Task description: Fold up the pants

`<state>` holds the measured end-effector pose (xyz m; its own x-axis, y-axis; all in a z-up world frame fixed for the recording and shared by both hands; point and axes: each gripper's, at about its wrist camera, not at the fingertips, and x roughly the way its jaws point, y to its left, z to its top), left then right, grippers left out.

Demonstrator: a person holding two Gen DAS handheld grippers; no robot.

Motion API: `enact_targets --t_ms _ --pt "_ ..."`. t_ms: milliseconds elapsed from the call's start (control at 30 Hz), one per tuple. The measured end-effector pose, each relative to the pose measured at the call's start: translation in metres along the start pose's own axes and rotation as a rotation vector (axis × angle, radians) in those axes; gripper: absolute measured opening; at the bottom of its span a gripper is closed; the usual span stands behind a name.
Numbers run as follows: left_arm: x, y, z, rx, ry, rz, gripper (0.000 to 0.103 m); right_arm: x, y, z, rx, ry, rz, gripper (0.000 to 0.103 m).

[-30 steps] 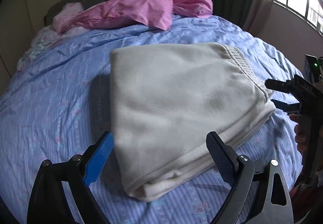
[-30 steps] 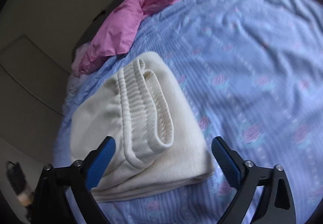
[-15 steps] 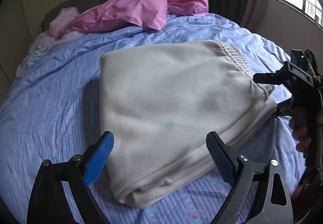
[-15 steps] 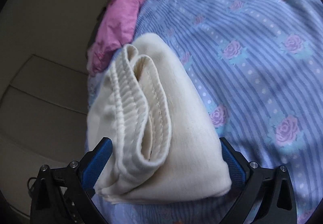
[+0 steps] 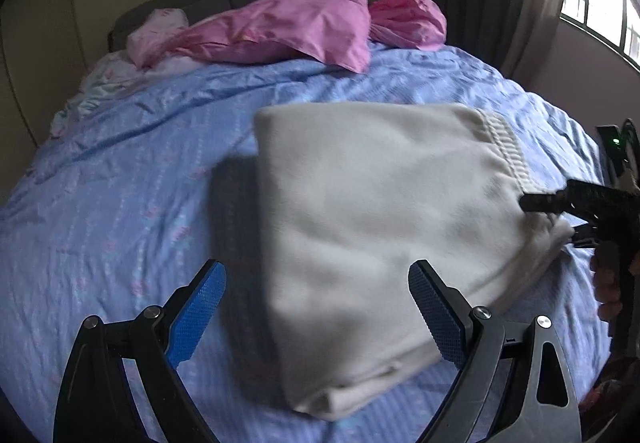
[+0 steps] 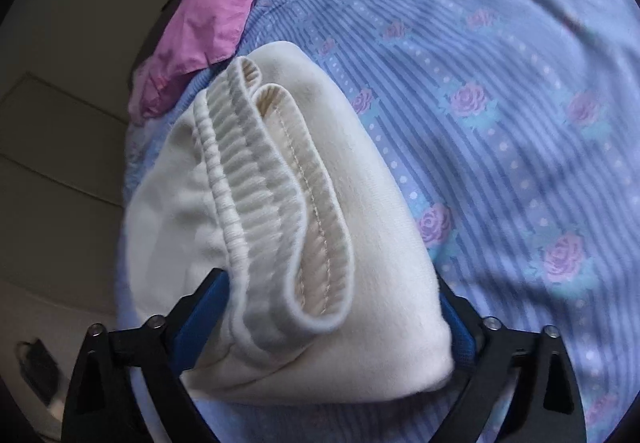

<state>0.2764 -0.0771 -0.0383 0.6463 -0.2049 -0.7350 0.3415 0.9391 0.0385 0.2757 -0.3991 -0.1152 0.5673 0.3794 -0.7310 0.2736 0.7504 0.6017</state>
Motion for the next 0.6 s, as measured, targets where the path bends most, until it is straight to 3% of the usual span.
enact_targets --t_ms 233,400,600 --pt "0.015 0.028 0.001 -0.084 0.029 -0.035 0.094 -0.013 0.021 -0.008 -0.113 -0.065 -0.11 0.066" --pt "0.018 0.038 0.006 -0.108 0.031 -0.078 0.094 -0.018 0.034 -0.014 -0.192 -0.102 -0.178 0.061" --pt "0.019 0.041 0.013 -0.11 0.025 -0.187 0.094 -0.024 0.039 -0.018 -0.238 -0.128 -0.213 0.057"
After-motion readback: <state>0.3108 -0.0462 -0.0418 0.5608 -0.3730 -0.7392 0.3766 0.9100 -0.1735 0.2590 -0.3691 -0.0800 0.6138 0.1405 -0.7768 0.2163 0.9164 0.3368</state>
